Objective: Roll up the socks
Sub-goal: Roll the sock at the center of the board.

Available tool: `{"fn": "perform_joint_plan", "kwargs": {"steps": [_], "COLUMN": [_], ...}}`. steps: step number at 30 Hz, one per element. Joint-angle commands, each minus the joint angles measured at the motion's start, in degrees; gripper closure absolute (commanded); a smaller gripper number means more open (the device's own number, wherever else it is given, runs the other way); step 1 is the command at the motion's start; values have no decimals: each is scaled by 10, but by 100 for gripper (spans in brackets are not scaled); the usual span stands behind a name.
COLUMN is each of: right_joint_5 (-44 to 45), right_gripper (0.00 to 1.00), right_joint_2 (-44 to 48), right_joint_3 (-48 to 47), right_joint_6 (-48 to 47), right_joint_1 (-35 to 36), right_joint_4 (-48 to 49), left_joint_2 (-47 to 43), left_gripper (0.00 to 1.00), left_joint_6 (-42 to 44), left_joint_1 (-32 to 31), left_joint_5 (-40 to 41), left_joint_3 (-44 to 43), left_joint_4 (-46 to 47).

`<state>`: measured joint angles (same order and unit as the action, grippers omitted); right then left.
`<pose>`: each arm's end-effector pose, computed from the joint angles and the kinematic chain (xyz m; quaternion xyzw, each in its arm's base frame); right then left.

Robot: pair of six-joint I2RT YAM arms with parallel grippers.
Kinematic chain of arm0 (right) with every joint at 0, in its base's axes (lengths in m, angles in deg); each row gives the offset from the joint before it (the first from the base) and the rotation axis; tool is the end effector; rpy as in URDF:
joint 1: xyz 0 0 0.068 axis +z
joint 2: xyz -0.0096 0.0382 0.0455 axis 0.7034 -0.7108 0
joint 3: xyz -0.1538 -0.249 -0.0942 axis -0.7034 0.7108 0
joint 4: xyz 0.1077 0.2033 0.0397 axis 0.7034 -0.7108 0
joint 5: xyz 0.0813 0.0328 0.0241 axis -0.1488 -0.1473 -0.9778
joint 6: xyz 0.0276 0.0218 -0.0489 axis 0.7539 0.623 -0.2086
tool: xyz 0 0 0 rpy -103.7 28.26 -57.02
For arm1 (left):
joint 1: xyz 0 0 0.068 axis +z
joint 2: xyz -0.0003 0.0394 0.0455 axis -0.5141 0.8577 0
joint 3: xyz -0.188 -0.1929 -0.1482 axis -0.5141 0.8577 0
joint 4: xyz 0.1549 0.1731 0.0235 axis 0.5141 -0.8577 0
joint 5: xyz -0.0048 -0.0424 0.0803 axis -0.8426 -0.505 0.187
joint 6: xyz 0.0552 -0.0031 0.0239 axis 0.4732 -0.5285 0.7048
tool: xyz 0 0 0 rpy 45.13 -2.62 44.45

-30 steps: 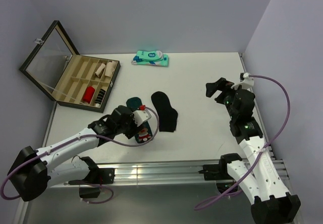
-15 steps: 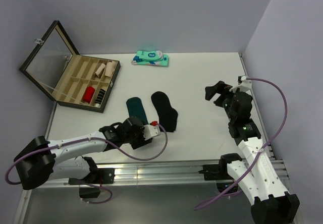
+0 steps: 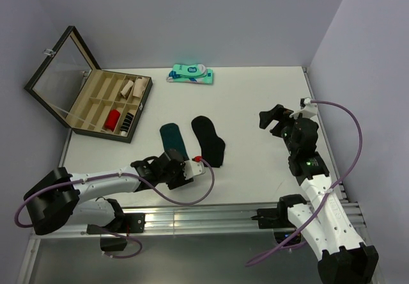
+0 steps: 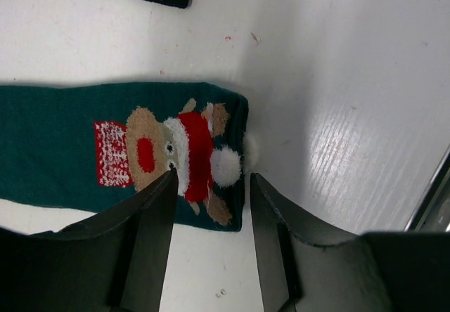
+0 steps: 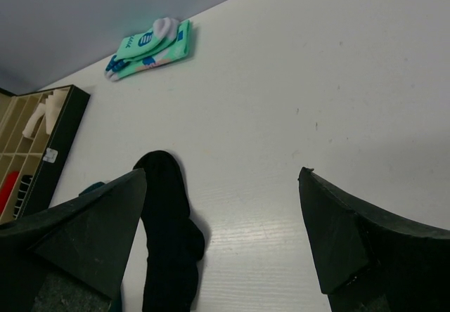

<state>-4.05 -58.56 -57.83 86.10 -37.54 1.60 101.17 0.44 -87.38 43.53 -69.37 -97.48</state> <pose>0.1268 0.0151 0.3209 0.1326 0.7614 0.1755 0.6098 0.1115 -0.1687 0.2098 0.5792 0.7402 -0.1133 0.3222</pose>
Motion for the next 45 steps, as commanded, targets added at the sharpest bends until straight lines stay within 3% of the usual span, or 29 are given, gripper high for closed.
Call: {"fn": "perform_joint_plan", "kwargs": {"steps": [1, 10, 20, 27, 33, 41, 45], "right_joint_5": [3, 0, -5, -3, -8, 14, -24], "right_gripper": [5, 5, 7, 8, 9, 11, 13], "right_joint_2": [7, 4, -9, -8, -8, -17, -25], "right_joint_3": [3, 3, 2, 4, 13, 44, 85], "right_joint_6": [-2, -6, -13, -24, -41, -67, -76], "right_joint_1": [3, 3, 14, 34, 58, 163, 221], "right_joint_4": [28, 30, 35, 41, 66, 130, 201], "left_joint_2": [5, 27, 20, 29, 66, 178, 247], "left_gripper": [50, 54, 75, 85, 100, 100, 100], "left_joint_6": [8, 8, 22, 47, 101, 233, 313], "left_joint_1": [-3, -3, 4, 66, 142, 261, 302], "left_joint_5": [-7, -25, -81, -164, -259, -416, -460], "left_joint_3": [3, 6, -8, -29, -83, -203, -262], "left_joint_4": [31, 34, -8, -46, -130, -331, -445]}}
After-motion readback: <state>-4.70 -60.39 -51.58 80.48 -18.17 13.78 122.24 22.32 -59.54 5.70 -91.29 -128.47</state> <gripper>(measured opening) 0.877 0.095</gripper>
